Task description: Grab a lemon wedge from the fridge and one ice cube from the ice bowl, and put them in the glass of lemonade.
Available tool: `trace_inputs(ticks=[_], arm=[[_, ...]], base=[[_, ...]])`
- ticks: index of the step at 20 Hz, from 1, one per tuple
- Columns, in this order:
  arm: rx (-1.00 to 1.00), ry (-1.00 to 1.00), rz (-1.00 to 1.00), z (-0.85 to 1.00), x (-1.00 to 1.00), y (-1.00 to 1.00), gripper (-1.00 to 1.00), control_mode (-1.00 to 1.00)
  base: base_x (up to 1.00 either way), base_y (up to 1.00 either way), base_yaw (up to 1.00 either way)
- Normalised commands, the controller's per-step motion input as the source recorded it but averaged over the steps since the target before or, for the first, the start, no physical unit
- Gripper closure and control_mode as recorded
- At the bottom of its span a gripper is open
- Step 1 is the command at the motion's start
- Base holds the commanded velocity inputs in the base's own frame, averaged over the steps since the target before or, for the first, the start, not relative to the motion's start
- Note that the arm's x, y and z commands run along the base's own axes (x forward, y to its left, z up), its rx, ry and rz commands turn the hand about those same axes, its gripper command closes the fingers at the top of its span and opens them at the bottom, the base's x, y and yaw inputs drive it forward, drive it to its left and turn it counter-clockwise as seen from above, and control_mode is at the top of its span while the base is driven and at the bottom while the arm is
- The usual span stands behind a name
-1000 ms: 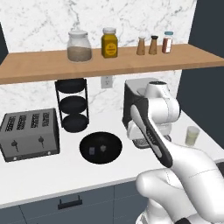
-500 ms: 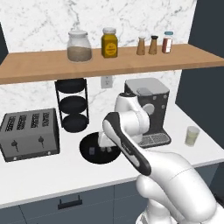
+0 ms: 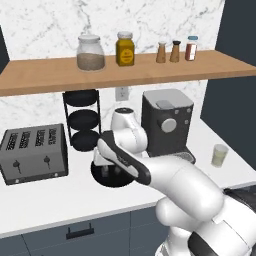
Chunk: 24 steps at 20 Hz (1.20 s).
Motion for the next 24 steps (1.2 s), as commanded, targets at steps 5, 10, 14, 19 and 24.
trace_inputs(ticks=[5,10,14,19,24], arm=[[0.05,0.0,-0.18,-0.19,0.22,0.0,-1.0,-1.0],[0.04,0.0,-0.09,-0.28,0.24,0.0,-1.0,-1.0],[0.02,0.0,0.0,-0.27,0.32,0.0,-1.0,-1.0],[0.0,0.02,0.0,-0.32,0.36,0.05,-1.0,-1.0],[0.0,0.04,0.0,-0.34,0.31,0.23,-1.0,-1.0]], base=[[0.0,0.0,0.0],[0.0,0.0,0.0],[0.0,0.0,0.0],[0.0,0.0,0.0],[0.0,0.0,0.0]])
